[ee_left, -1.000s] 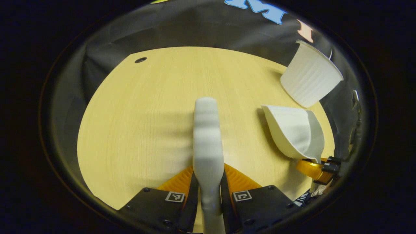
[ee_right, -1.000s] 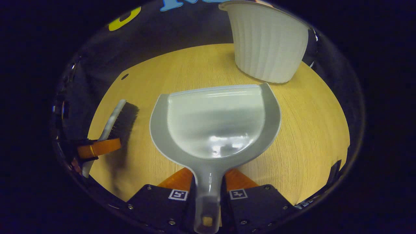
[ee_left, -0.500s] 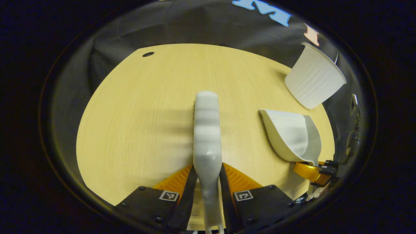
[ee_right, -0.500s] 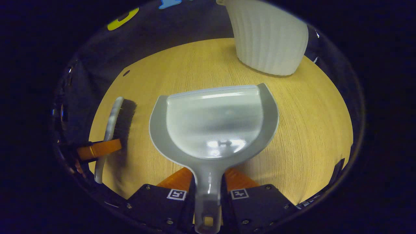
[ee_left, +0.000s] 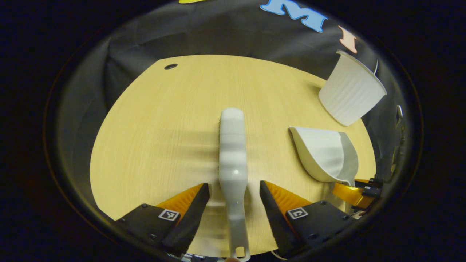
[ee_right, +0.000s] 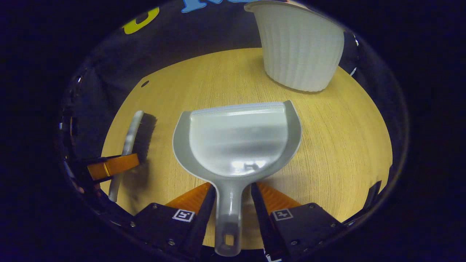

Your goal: Pick up the small broom and dustpan from the desktop, sweep the trash into the dustpan with the broom, and then empty the trash into the garbage bin.

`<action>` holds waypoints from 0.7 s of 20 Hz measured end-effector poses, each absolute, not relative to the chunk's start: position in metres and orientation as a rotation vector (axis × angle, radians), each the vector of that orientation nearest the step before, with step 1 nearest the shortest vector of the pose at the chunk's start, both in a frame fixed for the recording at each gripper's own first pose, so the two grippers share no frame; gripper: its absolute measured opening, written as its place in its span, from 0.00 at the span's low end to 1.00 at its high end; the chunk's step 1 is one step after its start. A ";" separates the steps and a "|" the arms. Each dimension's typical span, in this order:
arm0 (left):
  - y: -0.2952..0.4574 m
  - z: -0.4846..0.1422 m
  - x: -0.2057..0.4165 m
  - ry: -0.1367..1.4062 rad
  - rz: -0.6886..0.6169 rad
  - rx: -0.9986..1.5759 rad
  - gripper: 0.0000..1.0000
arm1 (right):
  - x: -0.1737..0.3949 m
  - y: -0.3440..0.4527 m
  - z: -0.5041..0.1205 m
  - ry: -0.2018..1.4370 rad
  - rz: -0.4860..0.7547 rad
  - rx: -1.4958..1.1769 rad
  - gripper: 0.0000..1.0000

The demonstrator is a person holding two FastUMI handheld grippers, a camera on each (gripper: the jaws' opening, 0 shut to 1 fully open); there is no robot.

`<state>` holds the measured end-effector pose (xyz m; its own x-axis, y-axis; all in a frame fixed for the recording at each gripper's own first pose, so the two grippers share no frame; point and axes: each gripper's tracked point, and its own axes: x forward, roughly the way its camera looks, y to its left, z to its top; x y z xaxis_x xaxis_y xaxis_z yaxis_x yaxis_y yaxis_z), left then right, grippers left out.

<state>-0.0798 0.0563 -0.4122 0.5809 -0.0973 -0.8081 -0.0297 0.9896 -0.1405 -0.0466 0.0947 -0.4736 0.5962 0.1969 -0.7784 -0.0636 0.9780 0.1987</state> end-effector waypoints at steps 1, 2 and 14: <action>0.057 -0.404 -0.078 0.933 -0.041 -0.141 0.96 | -0.048 0.093 -0.470 0.915 0.156 0.158 0.64; 0.049 -0.397 -0.076 0.912 -0.037 -0.129 0.98 | -0.048 0.092 -0.466 0.908 0.160 0.160 0.72; 0.055 -0.289 -0.058 0.578 0.020 -0.112 0.96 | -0.028 0.054 -0.359 0.575 0.110 0.040 0.97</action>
<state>-0.0581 0.0552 -0.2888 0.8377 -0.0127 -0.5460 -0.0501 0.9937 -0.1000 -0.0280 0.0540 -0.3591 0.8334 0.1145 -0.5407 -0.0924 0.9934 0.0679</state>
